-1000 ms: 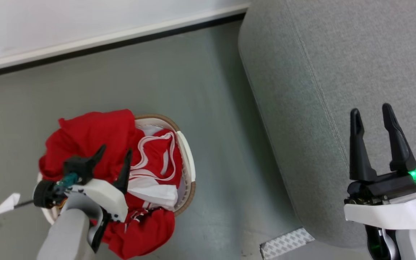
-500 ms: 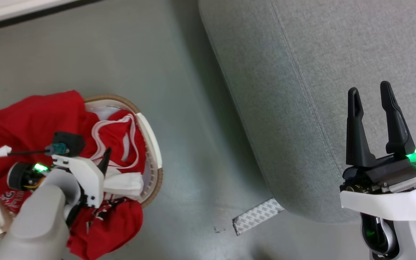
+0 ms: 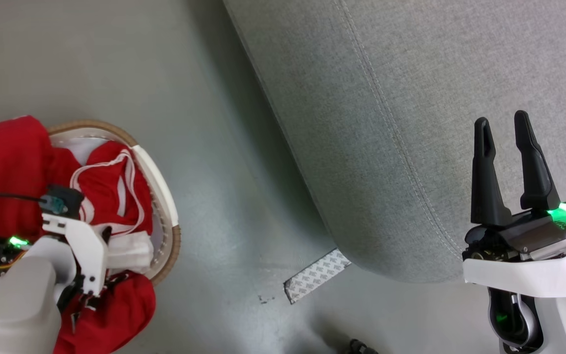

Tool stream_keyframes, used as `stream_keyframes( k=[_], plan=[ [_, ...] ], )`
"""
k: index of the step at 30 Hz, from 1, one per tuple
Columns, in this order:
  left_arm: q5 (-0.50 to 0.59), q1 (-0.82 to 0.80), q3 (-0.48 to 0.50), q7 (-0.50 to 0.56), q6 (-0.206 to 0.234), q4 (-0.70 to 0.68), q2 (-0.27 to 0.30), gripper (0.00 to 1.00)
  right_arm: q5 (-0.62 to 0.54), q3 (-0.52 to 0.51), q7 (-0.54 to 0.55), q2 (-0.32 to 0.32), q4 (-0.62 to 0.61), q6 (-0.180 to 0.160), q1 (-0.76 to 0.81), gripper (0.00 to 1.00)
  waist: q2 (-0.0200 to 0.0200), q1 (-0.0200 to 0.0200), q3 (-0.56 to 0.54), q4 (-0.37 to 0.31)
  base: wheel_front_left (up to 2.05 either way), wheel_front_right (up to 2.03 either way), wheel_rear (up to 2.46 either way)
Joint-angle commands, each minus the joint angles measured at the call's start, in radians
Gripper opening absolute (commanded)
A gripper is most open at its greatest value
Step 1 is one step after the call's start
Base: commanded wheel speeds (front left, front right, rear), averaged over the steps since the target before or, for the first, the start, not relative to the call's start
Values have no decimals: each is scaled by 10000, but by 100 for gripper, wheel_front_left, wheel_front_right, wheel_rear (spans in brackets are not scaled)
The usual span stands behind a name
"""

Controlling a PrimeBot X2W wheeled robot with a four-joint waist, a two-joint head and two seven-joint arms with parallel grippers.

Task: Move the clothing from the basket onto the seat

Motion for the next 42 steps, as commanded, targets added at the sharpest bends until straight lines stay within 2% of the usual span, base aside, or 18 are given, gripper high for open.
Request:
stream_keyframes(
  k=[1, 2, 3, 4, 10, 15, 22, 28, 33, 42],
  plan=[
    [70, 13, -78, 60, 24, 176, 84, 95, 90, 20, 10, 31, 45, 4, 115, 100, 0, -1, 98, -92, 0, 0, 0],
    [62, 15, -98, 24, 31, 254, 72, 60, 95, 29, 10, 31, 71, 4, 139, 100, 0, -1, 120, -100, 0, 0, 0],
    [82, 17, -127, -40, 64, 314, 66, 34, 115, 38, 10, 31, 85, 4, 152, 100, 0, -1, 135, -101, 0, 0, 0],
    [84, 19, -143, -64, 64, 369, 45, 0, 129, 39, 10, 31, 90, 4, 159, 100, 0, -1, 141, -96, 0, 0, 0],
    [-35, -117, -180, -674, 97, 511, -162, 0, 87, 11, 10, 31, 189, 4, 111, 100, 0, -1, 1, 113, 0, 0, 0],
    [-222, -153, -276, -1246, 54, 567, -582, 0, -247, -87, 10, 22, 239, 4, 57, 100, 0, -1, -505, 524, 0, 0, 0],
    [-740, 232, -301, -2279, 21, 752, -1599, 0, -1073, -505, 10, 6, 344, 4, 380, 100, 0, -1, -2091, 1402, 0, 0, 0],
    [-1136, 468, -611, -2956, 23, 568, -2232, 0, -1261, -634, 10, -338, 385, 4, 691, 100, 0, -1, -3352, 2188, 0, 0, 0],
    [-1621, 662, -966, -3342, 26, 70, -2430, 0, -1292, -728, 10, -625, 405, 4, 938, 100, 0, -1, -4219, 2743, 0, 0, 0],
    [-1974, 1069, -1219, -3624, 24, -1276, -2386, 0, -1238, -879, 10, -945, 468, 4, 1468, 100, 0, -1, -5482, 3500, 0, 0, 0]
  ],
)
